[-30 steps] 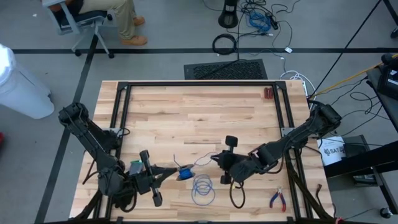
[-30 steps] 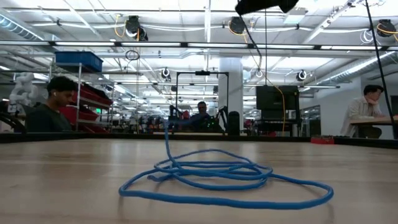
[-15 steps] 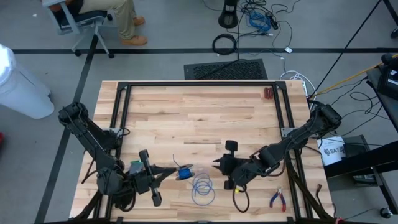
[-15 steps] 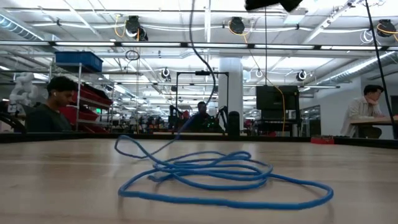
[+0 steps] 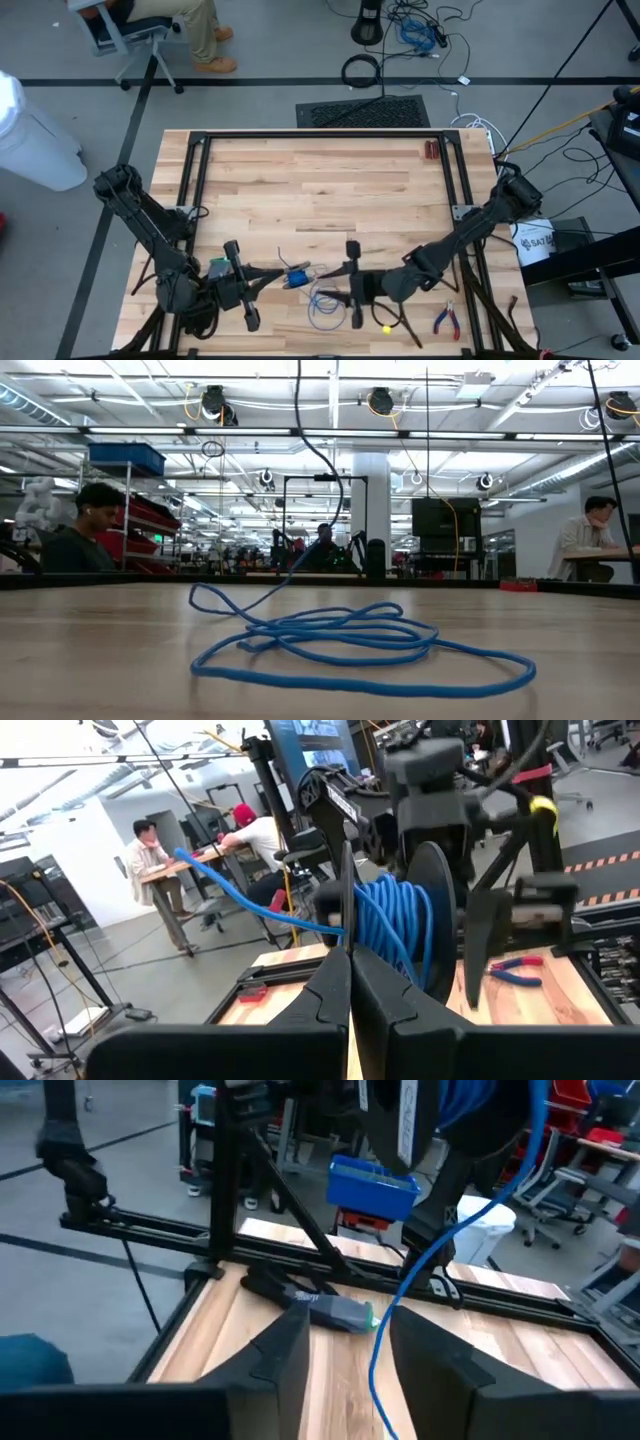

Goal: Coil cords
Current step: Uncoil the blue wire from the spool

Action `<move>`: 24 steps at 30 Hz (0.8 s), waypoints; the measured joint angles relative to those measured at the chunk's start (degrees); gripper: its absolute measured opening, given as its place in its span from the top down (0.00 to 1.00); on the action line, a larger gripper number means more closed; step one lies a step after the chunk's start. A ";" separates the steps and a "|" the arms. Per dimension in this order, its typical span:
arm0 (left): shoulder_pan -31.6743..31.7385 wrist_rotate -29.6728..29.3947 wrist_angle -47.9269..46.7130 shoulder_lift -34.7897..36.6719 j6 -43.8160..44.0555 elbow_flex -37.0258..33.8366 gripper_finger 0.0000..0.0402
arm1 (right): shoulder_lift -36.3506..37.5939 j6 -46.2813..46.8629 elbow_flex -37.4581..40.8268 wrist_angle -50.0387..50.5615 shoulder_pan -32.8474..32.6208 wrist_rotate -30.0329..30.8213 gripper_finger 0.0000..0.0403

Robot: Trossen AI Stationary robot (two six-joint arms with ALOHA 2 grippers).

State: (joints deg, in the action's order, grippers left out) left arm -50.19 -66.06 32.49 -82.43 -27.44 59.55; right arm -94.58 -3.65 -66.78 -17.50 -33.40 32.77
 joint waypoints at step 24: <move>0.68 1.60 -0.18 -0.02 0.15 0.02 1.00 | -6.83 -0.34 0.04 -11.57 4.26 0.29 0.72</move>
State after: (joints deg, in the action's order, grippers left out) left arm -49.52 -64.47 32.31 -82.46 -27.29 59.57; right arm -101.41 -4.00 -66.74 -29.07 -29.15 33.07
